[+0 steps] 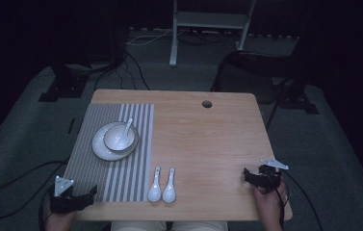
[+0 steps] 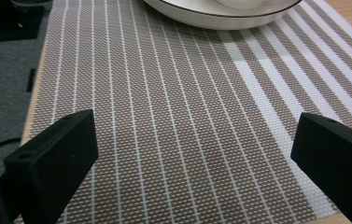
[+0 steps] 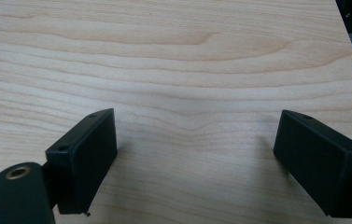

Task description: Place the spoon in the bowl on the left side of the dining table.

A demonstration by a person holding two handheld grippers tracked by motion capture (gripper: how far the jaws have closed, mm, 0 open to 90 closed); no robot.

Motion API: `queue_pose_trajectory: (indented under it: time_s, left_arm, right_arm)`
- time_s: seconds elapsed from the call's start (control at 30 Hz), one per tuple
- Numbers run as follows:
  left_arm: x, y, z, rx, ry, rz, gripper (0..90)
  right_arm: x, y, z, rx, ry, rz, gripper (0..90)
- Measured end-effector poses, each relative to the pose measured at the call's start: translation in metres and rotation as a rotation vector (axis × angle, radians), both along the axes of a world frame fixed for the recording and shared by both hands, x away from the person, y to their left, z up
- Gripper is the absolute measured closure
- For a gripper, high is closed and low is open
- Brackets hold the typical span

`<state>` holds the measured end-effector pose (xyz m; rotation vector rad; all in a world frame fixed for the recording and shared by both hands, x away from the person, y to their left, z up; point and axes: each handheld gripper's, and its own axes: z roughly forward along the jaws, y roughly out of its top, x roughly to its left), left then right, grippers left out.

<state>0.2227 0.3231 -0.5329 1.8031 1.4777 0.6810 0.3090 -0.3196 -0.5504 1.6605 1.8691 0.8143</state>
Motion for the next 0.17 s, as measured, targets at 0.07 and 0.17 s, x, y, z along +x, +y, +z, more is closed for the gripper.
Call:
queue_pose_trajectory:
  time_s: [0.07,0.17]
  left_arm:
    - [0.0004,-0.0012,-0.0007,0.006,0.002,0.0,0.8]
    - [0.0013,-0.0036,-0.0019,0.012,0.009,-0.011,0.8]
  right_arm:
    - [0.0,0.0,0.0,0.0,0.0,0.0,12.7]
    - [0.0001,0.0,0.0001,0.0,0.001,0.0,12.6]
